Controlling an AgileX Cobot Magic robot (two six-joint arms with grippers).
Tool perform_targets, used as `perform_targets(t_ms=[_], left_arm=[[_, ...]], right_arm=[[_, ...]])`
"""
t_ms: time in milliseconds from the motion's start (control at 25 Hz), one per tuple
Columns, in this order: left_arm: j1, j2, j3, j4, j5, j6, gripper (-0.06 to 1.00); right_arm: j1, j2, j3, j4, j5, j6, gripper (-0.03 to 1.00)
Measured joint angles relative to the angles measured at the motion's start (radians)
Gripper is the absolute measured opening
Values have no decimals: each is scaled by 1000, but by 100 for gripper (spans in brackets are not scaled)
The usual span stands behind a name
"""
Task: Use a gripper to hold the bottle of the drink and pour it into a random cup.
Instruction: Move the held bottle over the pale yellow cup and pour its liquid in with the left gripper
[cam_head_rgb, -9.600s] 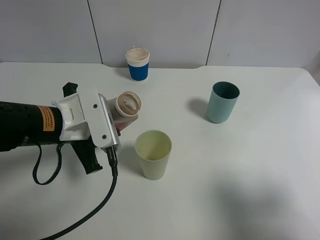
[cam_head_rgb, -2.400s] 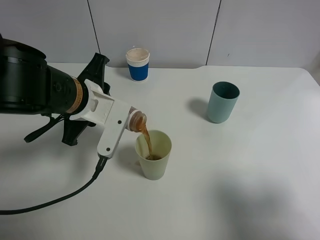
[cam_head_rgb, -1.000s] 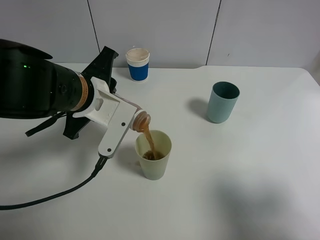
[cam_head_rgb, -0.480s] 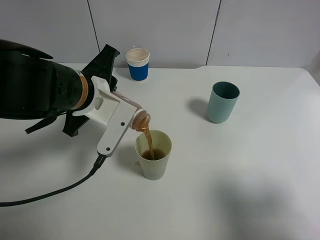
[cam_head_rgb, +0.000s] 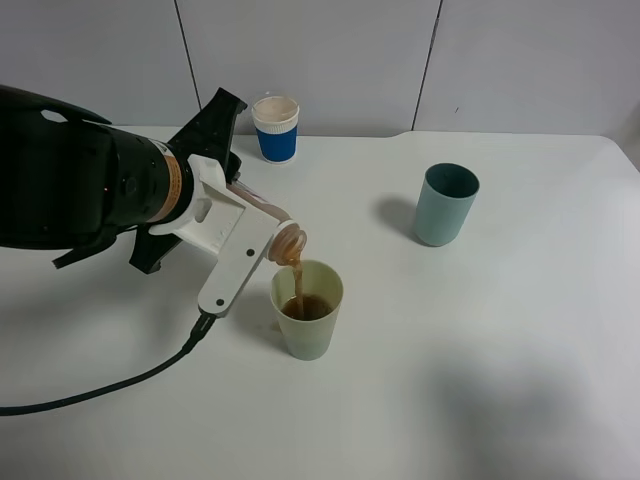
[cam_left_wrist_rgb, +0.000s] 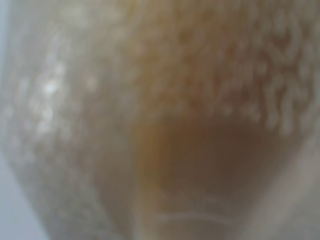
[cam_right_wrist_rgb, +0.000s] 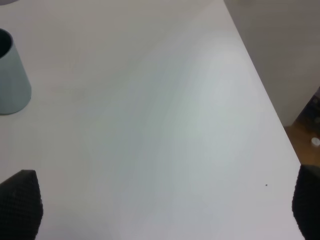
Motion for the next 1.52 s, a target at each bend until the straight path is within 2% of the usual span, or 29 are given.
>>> perform_targets(t_ms=[520,1520], left_arm=[[-24,0,0,15,23,-22,33],[-24,0,0,74,52,-22,33]], right_arm=[[0,0,0,0,0,0,100],[0,0,0,0,0,0,100]])
